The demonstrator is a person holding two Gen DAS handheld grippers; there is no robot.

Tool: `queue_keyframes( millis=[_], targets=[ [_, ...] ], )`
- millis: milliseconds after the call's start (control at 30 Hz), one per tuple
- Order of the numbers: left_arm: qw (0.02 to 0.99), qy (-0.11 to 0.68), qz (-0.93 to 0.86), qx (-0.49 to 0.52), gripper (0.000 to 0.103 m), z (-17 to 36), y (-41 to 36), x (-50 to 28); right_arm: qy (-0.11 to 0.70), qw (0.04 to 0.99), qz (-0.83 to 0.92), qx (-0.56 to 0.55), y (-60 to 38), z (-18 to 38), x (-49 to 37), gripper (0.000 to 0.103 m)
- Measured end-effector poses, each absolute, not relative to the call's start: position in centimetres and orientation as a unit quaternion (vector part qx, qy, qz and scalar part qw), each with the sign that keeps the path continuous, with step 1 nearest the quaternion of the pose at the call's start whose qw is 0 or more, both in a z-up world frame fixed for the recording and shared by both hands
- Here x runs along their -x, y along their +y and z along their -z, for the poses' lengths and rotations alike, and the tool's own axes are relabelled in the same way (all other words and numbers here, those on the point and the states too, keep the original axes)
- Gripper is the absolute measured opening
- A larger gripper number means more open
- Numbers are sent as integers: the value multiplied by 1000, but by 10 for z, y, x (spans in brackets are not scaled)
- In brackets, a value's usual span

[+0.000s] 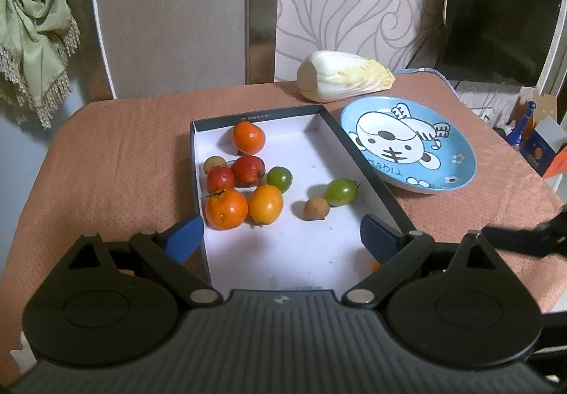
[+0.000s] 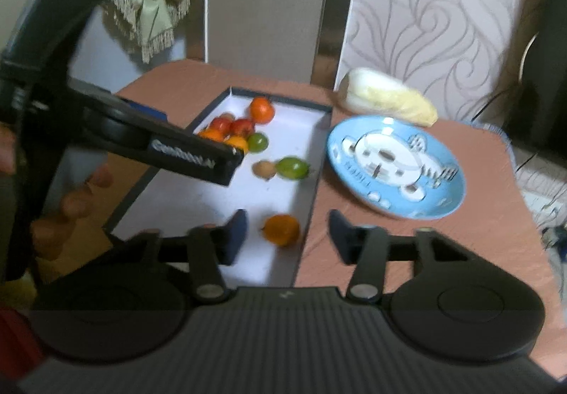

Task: Organize fruits
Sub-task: 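Grasp a small orange in the white box with the right tool, then hold the orange up in the right tool while the left tool grasps another small orange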

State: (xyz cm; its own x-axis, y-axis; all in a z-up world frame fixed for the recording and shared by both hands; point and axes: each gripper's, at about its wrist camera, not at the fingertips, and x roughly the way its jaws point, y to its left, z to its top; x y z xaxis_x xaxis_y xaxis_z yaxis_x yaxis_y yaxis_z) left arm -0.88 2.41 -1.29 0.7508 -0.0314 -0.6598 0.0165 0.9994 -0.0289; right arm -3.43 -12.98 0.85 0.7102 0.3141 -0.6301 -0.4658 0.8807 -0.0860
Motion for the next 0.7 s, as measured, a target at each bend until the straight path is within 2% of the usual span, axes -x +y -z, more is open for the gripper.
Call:
queue_keyframes(
  millis=[33, 100, 200, 700],
  targets=[
    [936, 352, 15, 11, 96, 13, 25, 10, 327, 913, -215, 117, -129, -5, 31, 42],
    [937, 350, 16, 11, 91, 13, 28, 12, 337, 908, -219, 118, -125, 1, 29, 30],
    [936, 352, 17, 12, 88, 14, 30, 11, 333, 906, -220, 138, -115, 6, 28, 31],
    [938, 347, 3, 16, 88, 15, 48, 10, 344, 878, -181, 281, -73, 42, 7, 34]
  ],
)
